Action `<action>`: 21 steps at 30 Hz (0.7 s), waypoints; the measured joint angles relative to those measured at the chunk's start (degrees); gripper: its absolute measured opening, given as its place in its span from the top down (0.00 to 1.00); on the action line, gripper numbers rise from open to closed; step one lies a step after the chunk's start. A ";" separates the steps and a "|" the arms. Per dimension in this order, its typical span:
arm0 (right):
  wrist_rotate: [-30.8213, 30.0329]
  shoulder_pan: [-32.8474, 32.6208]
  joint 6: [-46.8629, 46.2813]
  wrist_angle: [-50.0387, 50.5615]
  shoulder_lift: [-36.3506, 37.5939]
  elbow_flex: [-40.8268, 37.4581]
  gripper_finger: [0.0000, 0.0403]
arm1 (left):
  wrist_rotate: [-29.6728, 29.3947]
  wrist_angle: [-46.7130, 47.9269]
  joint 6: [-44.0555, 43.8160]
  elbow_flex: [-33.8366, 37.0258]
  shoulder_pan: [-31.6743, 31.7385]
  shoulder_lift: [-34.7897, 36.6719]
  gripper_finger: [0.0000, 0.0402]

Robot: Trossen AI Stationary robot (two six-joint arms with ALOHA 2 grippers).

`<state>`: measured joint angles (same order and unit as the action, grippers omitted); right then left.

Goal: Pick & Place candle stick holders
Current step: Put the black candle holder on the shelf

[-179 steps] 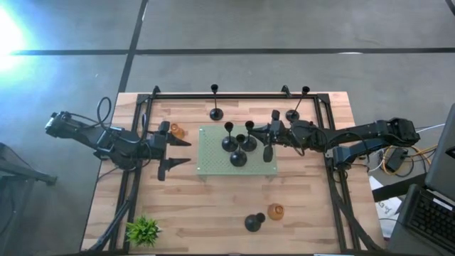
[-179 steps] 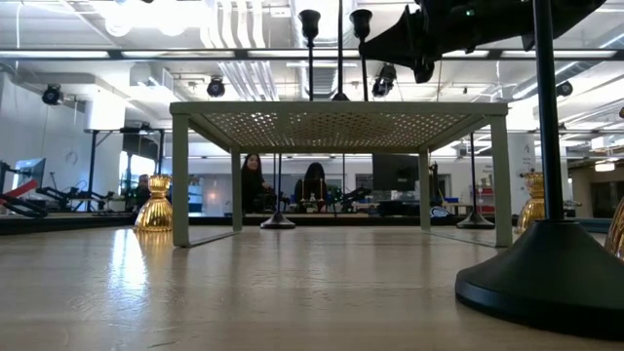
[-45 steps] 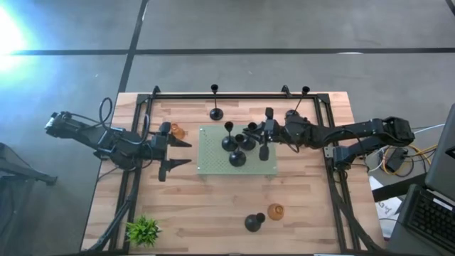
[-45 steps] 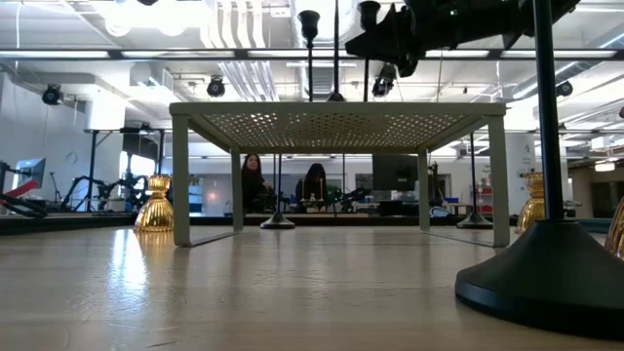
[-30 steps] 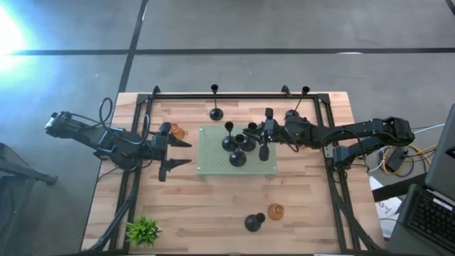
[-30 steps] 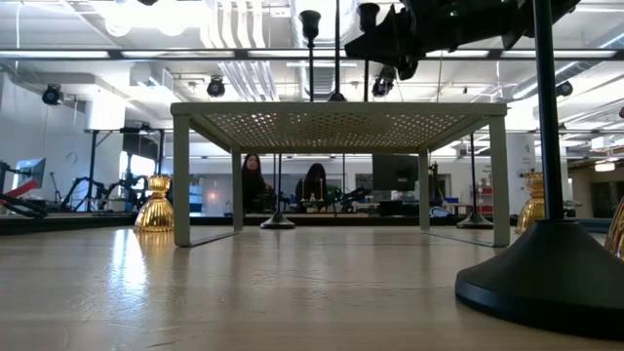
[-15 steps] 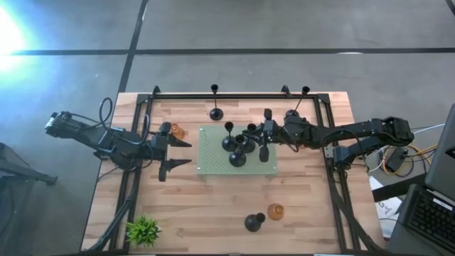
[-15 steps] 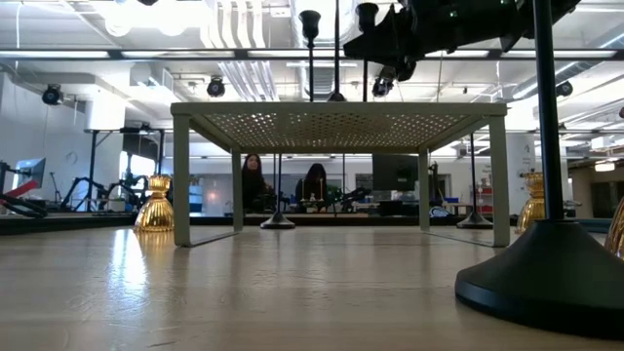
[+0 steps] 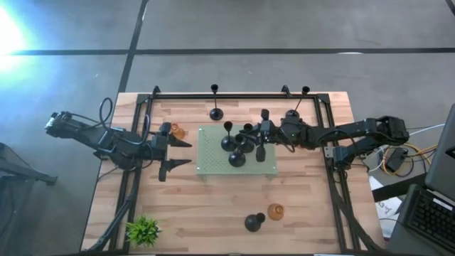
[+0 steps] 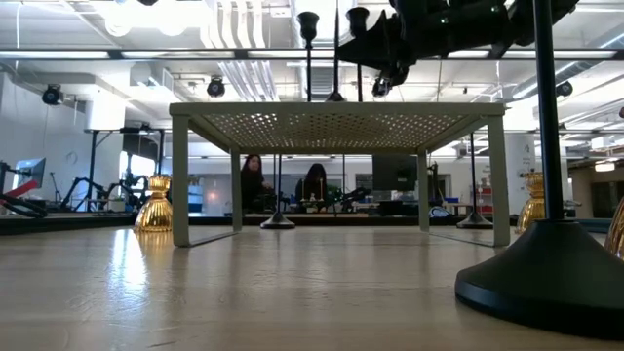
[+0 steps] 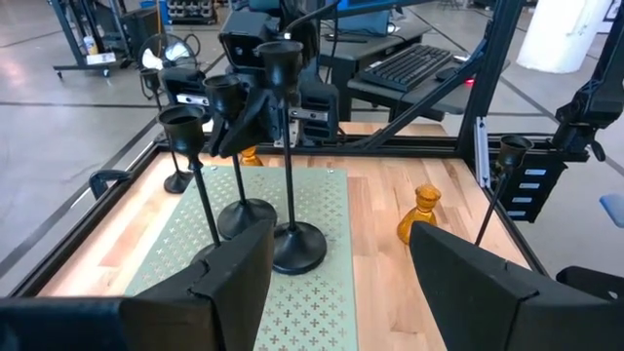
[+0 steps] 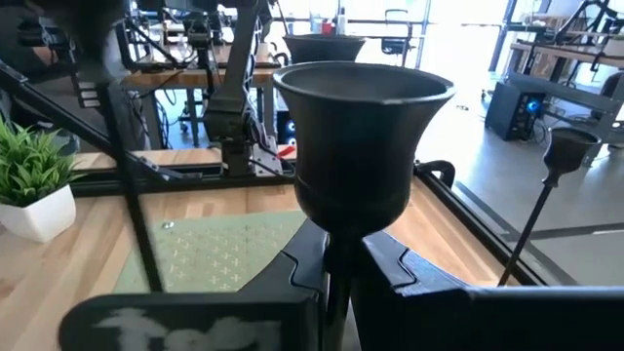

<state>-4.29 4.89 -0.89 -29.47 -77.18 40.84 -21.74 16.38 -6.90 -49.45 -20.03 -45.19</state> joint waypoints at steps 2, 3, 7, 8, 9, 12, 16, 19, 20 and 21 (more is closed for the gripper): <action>-0.23 0.08 -0.40 -0.02 0.17 0.00 0.91 | -0.01 0.01 0.00 0.00 0.00 -0.08 0.39; -0.76 0.13 -0.73 0.61 0.48 -0.12 0.88 | 0.01 0.07 0.01 0.00 0.00 -0.10 0.39; -2.24 0.38 -1.10 1.63 2.14 -0.15 0.77 | 0.01 0.09 0.00 0.00 0.00 -0.13 0.39; -2.28 0.44 -1.11 1.65 2.63 -0.15 0.74 | 0.01 0.09 0.00 0.00 0.00 -0.13 0.39; -2.30 0.44 -1.11 1.70 2.82 -0.13 0.72 | 0.01 0.11 0.02 0.00 0.00 -0.13 0.39; -2.14 0.44 -1.11 2.61 2.92 -0.15 0.64 | 0.01 0.08 0.00 0.00 0.00 -0.13 0.39; -1.90 0.44 -1.93 2.65 2.90 -0.13 0.55 | 0.01 0.07 0.02 0.00 0.04 -0.13 0.39; -1.86 0.42 -1.89 2.78 2.79 -0.15 0.49 | 0.01 0.01 0.02 0.00 0.04 -0.13 0.39; -1.84 0.42 -1.79 2.66 2.81 -0.15 0.47 | 0.01 -0.03 0.00 0.00 0.04 -0.13 0.39; -1.84 0.42 -1.75 2.64 2.83 -0.15 0.45 | 0.01 -0.04 0.02 0.00 0.04 -0.13 0.39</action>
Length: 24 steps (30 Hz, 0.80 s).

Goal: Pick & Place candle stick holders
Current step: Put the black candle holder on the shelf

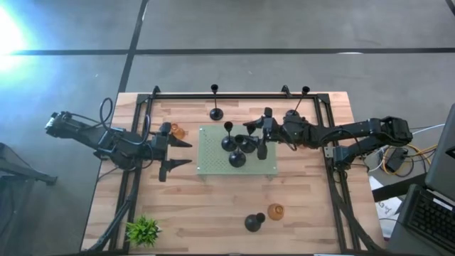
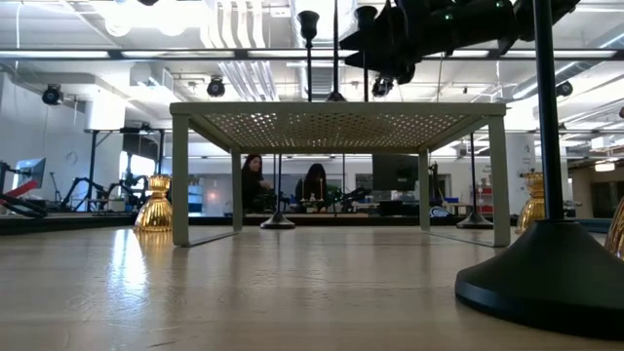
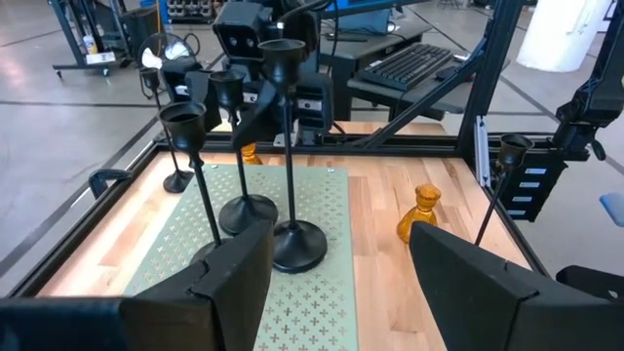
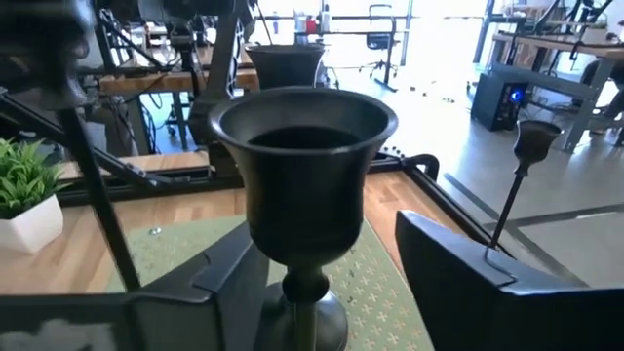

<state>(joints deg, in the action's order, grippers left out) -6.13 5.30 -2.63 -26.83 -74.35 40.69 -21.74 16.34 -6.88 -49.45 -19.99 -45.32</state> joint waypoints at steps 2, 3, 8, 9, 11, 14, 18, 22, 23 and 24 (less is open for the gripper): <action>0.02 0.00 0.06 0.13 -0.02 0.00 0.42 | 0.00 0.00 -0.02 0.00 0.00 0.00 0.39; 0.05 0.00 0.11 0.15 -0.02 0.00 0.40 | 0.00 0.00 -0.02 0.00 0.00 0.00 0.39; 0.20 -0.02 -0.17 2.70 0.21 0.02 0.33 | 0.00 0.00 -0.02 0.00 -0.02 0.00 0.39; 0.20 -0.02 -0.15 3.59 0.34 0.00 0.32 | 0.00 0.01 -0.01 0.00 -0.02 0.00 0.39; 0.22 -0.02 -0.20 4.68 0.86 0.00 0.30 | 0.01 0.03 -0.01 0.00 -0.02 0.00 0.39; 0.22 -0.02 -0.17 6.38 2.18 0.00 0.31 | 0.02 0.07 -0.02 0.00 -0.02 0.00 0.39; 0.22 -0.02 -0.15 9.82 4.81 0.02 0.32 | 0.02 0.12 -0.02 0.00 -0.02 0.00 0.39; 0.22 -0.02 -0.88 15.98 7.46 0.02 0.33 | 0.02 0.11 -0.02 0.00 -0.07 0.00 0.39; 0.22 -0.02 -1.73 17.65 8.09 0.02 0.33 | 0.02 0.11 -0.02 0.00 -0.07 0.00 0.39; 0.22 -0.02 -2.59 19.41 8.72 0.02 0.33 | 0.02 0.11 -0.02 0.00 -0.07 0.00 0.39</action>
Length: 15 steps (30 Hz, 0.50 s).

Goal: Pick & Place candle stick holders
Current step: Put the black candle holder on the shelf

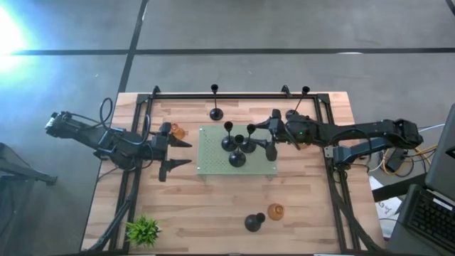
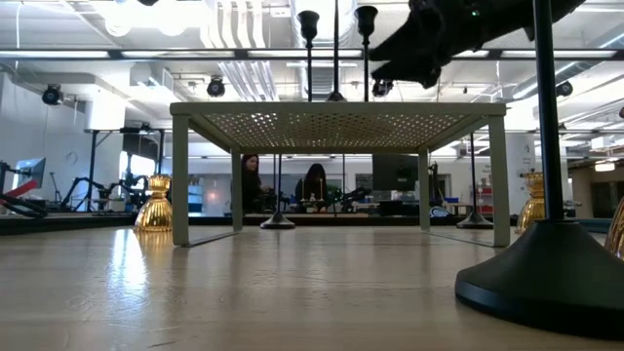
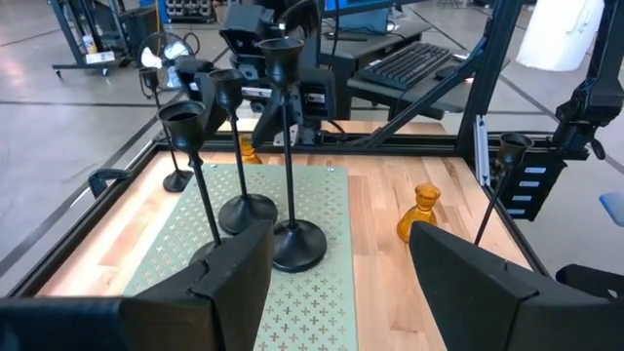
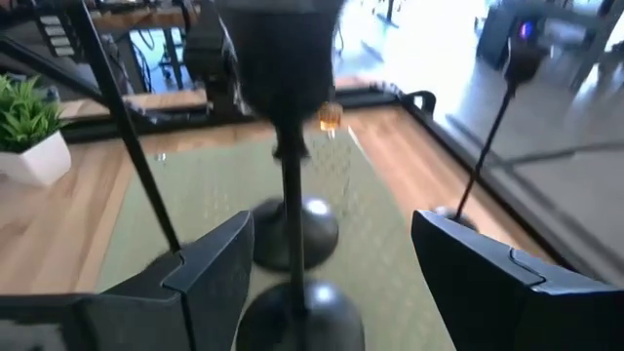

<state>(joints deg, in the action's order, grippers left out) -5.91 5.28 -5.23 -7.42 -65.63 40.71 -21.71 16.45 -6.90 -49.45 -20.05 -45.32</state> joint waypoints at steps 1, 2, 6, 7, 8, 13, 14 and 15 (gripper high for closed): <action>0.10 -0.01 -0.59 1.32 0.42 0.00 0.32 | -0.01 -0.01 0.00 0.00 0.00 0.00 0.39; 0.21 -0.02 -1.04 2.67 0.89 0.00 0.32 | 0.00 0.00 0.00 0.00 0.00 0.00 0.39; 0.48 -0.02 -1.92 7.01 1.84 0.00 0.34 | 0.00 0.01 0.00 0.00 0.00 0.00 0.39; 0.48 -0.02 -1.93 8.05 1.90 0.00 0.34 | 0.00 0.00 0.00 0.00 0.00 0.00 0.39; 0.52 -0.02 -1.93 8.58 1.92 0.00 0.35 | -0.02 0.00 0.00 0.00 0.02 0.00 0.39; 0.52 -0.16 -3.89 13.01 1.60 -0.05 0.41 | 0.00 -0.02 0.00 0.00 0.02 0.00 0.39; 0.52 -0.31 -4.35 13.76 1.51 -0.22 0.43 | -0.02 -0.02 0.00 0.00 0.02 0.00 0.39; 0.51 -0.47 -4.78 14.45 1.47 -0.35 0.45 | -0.02 -0.02 0.00 0.00 0.02 0.00 0.39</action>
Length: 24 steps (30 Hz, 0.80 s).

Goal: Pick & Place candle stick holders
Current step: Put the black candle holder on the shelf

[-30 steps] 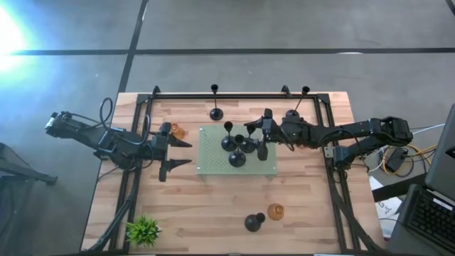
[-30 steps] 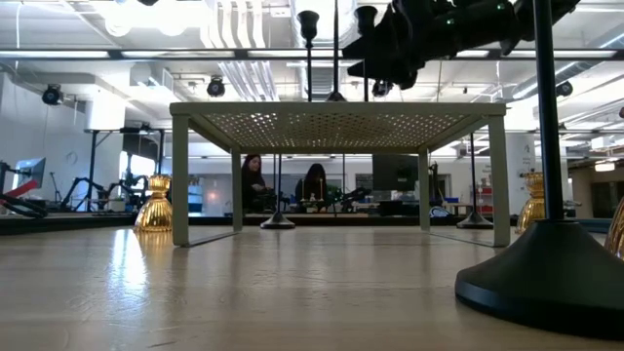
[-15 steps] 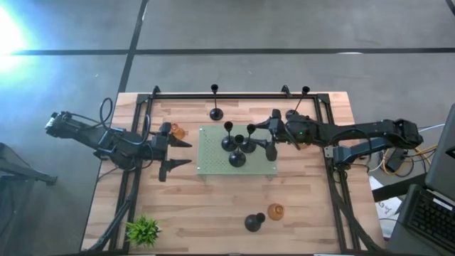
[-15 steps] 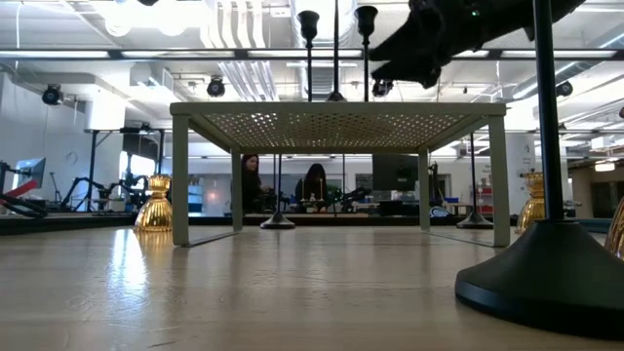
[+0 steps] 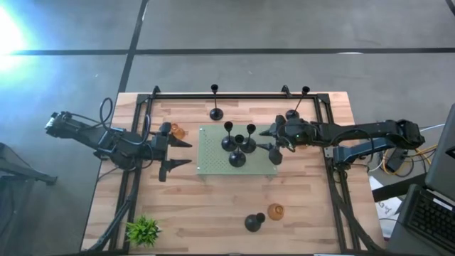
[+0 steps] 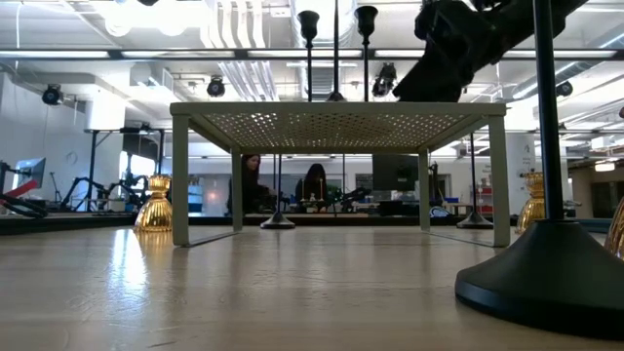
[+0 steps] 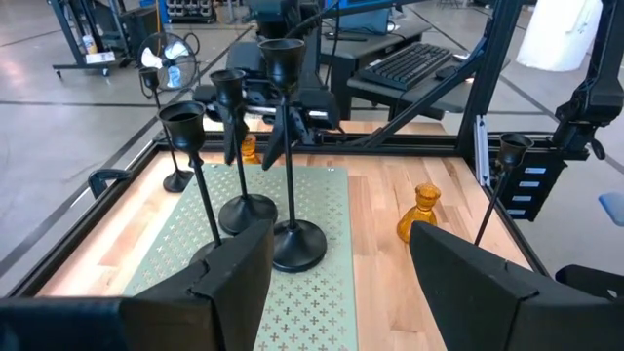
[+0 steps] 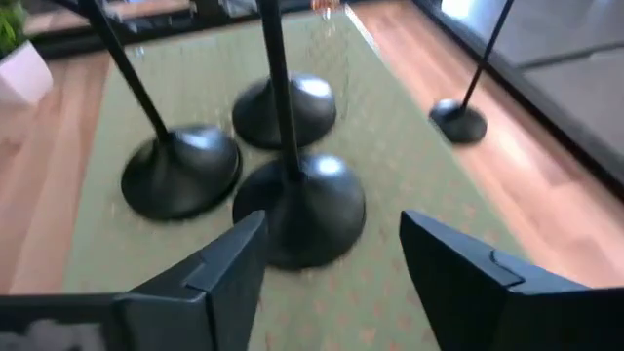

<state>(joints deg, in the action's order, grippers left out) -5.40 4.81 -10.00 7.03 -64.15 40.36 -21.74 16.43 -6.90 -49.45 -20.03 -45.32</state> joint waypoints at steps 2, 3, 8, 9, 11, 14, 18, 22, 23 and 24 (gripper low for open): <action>0.08 -0.19 -0.88 0.51 -0.17 -0.06 0.51 | 0.00 0.00 0.00 0.00 0.00 0.00 0.39; 0.06 -0.28 -1.26 0.60 -0.30 -0.06 0.54 | 0.00 -0.02 0.00 0.00 0.00 0.00 0.39; 0.01 -0.43 -3.43 0.98 -0.47 -0.09 0.74 | 0.00 -0.04 0.00 0.00 0.04 0.00 0.39; 0.01 -0.48 -3.52 0.97 -0.47 -0.09 0.78 | 0.00 -0.04 0.02 0.00 0.04 0.00 0.39; 0.01 -0.54 -3.54 1.00 -0.47 -0.09 0.87 | -0.03 -0.04 0.13 0.00 0.04 0.00 0.39; -0.01 -0.54 -3.57 1.10 -0.71 -0.09 0.96 | -0.34 -0.04 0.66 0.00 0.04 0.00 0.39; 0.27 -0.54 -5.44 1.34 -2.32 -0.09 0.98 | -0.44 -0.04 0.72 0.00 0.02 0.00 0.39; 0.99 -0.56 -5.47 1.24 -4.82 -0.09 0.98 | -0.46 -0.04 0.72 0.00 0.02 0.00 0.39; 0.97 -0.54 -5.46 1.16 -5.32 -0.09 0.98 | -0.45 -0.04 0.72 0.00 0.02 0.00 0.39; 0.99 -0.54 -5.46 1.11 -5.62 -0.09 0.98 | -0.45 -0.04 0.72 0.00 0.02 0.00 0.39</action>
<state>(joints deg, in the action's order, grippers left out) -4.41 4.27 -15.46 8.14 -69.77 40.27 -22.19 16.38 -6.17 -49.45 -20.01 -45.32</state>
